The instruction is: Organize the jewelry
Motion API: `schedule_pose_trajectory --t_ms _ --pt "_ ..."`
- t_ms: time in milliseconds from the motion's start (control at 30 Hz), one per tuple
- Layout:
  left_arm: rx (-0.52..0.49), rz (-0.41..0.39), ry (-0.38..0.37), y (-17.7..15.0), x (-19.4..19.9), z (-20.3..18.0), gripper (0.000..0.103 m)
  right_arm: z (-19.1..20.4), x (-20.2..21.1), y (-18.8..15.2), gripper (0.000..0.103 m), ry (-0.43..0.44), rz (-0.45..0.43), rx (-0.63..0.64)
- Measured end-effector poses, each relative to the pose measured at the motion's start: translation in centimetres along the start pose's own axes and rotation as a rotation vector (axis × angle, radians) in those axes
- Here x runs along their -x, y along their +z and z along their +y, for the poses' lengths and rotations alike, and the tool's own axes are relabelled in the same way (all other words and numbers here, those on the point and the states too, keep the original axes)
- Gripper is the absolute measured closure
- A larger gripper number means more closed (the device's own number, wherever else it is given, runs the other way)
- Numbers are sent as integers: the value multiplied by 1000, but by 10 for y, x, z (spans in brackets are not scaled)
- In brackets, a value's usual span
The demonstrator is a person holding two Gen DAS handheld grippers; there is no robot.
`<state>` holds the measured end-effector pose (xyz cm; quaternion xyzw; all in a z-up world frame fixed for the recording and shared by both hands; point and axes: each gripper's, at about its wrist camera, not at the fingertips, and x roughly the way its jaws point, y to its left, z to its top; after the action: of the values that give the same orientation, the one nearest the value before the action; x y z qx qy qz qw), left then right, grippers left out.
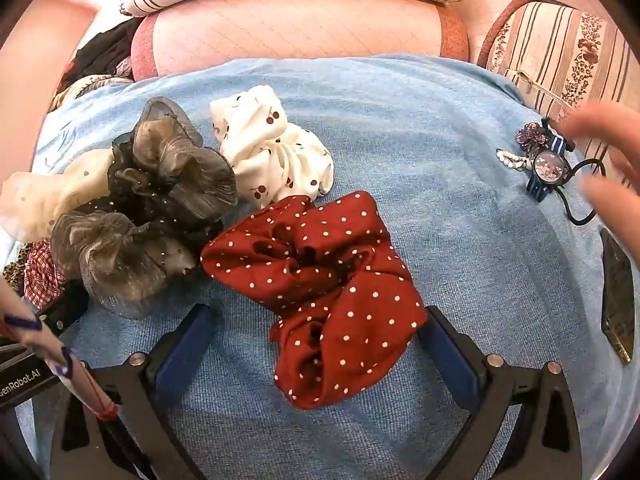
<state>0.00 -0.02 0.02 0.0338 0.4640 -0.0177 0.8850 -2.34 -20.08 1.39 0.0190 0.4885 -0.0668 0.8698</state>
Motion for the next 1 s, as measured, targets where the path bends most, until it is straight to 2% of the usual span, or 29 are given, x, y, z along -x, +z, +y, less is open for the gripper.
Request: schedule_pose_trajectory --t_ms 433,500,700,867,1000 --pt "-1 0 1 -1 5 -8 0 -1 1 -1 0 2 -2 -1" --pt "4 0 -3 0 1 3 0 0 0 -1 0 2 -3 -1" --pt "2 -4 -1 -1 1 3 0 3 0 0 0 -19 1 -15" --pt "8 18 22 -2 1 -2 0 1 6 1 0 14 23 2" --pt "-28 83 -5 -8 13 0 0 -11 18 -9 2 39 4 -21"
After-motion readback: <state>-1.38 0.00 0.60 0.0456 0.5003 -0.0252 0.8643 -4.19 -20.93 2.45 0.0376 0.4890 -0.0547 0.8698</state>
